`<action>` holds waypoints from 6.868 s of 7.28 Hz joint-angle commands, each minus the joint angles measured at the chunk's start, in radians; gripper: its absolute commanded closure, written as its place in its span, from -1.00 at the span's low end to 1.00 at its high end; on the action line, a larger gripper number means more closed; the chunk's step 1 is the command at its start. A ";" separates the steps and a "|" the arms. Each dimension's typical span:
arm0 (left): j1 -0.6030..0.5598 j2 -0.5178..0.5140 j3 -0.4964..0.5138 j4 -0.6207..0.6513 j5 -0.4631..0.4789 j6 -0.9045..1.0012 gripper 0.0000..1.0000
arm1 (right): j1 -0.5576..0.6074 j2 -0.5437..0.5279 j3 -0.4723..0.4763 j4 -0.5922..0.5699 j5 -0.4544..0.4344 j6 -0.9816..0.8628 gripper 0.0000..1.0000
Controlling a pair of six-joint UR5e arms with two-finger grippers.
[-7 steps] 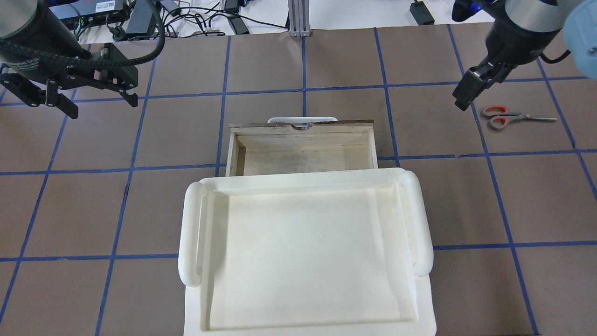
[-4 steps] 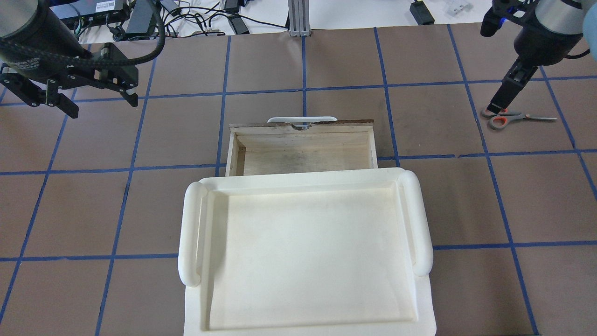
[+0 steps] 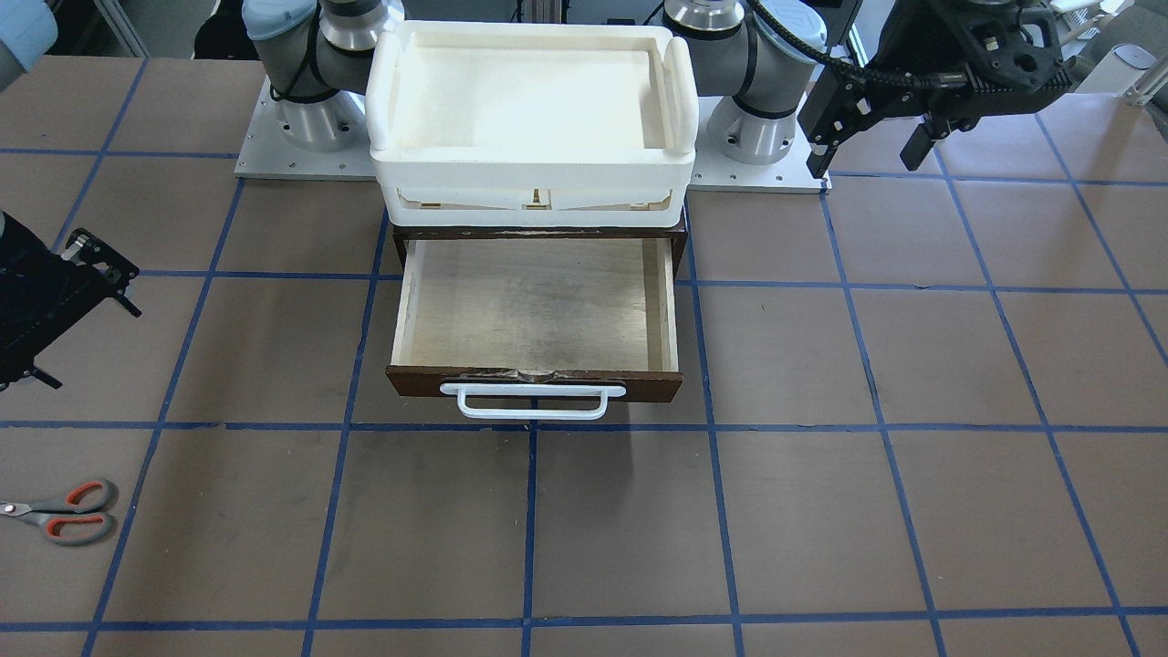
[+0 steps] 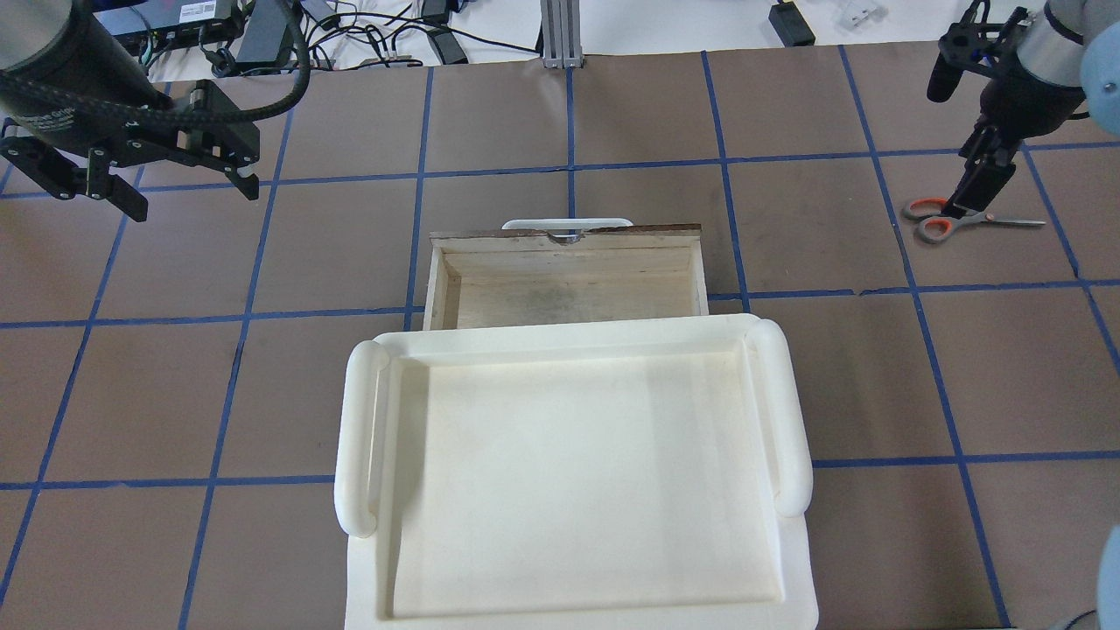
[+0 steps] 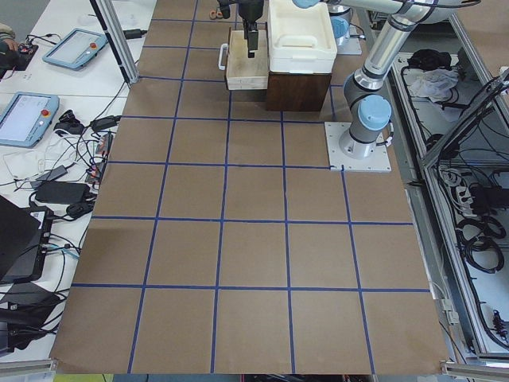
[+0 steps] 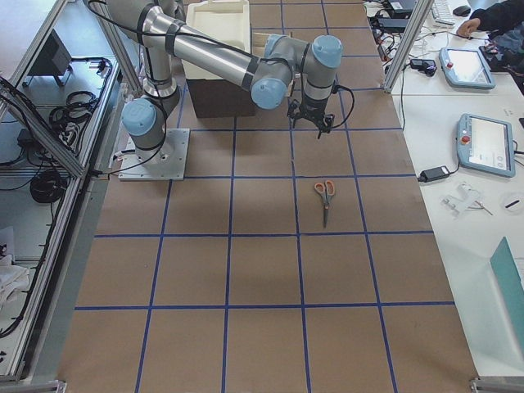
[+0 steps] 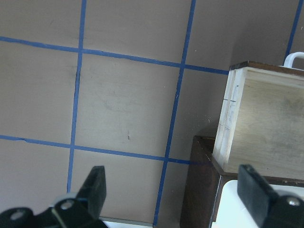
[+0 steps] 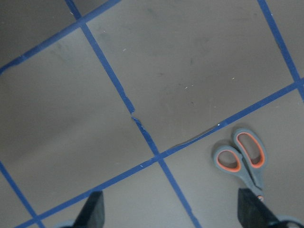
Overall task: Put scissors in drawer and close it
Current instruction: 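Move the right gripper over the orange-and-grey scissors, then lower the right gripper and close it on the scissors handles, then lift the scissors with the right gripper and carry them over the drawer, then lower the scissors into the drawer and open the right gripper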
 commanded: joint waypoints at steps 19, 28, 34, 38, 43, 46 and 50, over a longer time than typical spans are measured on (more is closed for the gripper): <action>0.000 0.000 0.000 0.000 -0.002 -0.005 -1.00 | -0.161 0.401 -0.084 -0.358 0.053 -0.528 -0.77; 0.000 0.000 0.000 0.000 -0.002 -0.005 -1.00 | -0.149 0.346 -0.088 -0.313 0.058 -0.554 1.00; 0.002 0.000 0.000 0.000 -0.002 -0.005 -1.00 | 0.096 0.046 -0.086 -0.030 0.058 -0.303 1.00; 0.003 0.000 0.000 -0.002 0.000 -0.002 -1.00 | 0.354 -0.085 -0.084 0.058 0.142 -0.059 1.00; 0.002 0.000 0.000 -0.002 -0.002 -0.002 -1.00 | 0.641 -0.048 -0.075 0.048 0.056 0.329 1.00; 0.002 0.000 0.000 0.000 -0.002 -0.002 -1.00 | 0.785 0.014 -0.071 -0.012 -0.029 0.419 1.00; 0.006 0.000 0.000 0.000 -0.002 0.001 -1.00 | 0.809 0.018 0.015 -0.017 -0.048 0.405 1.00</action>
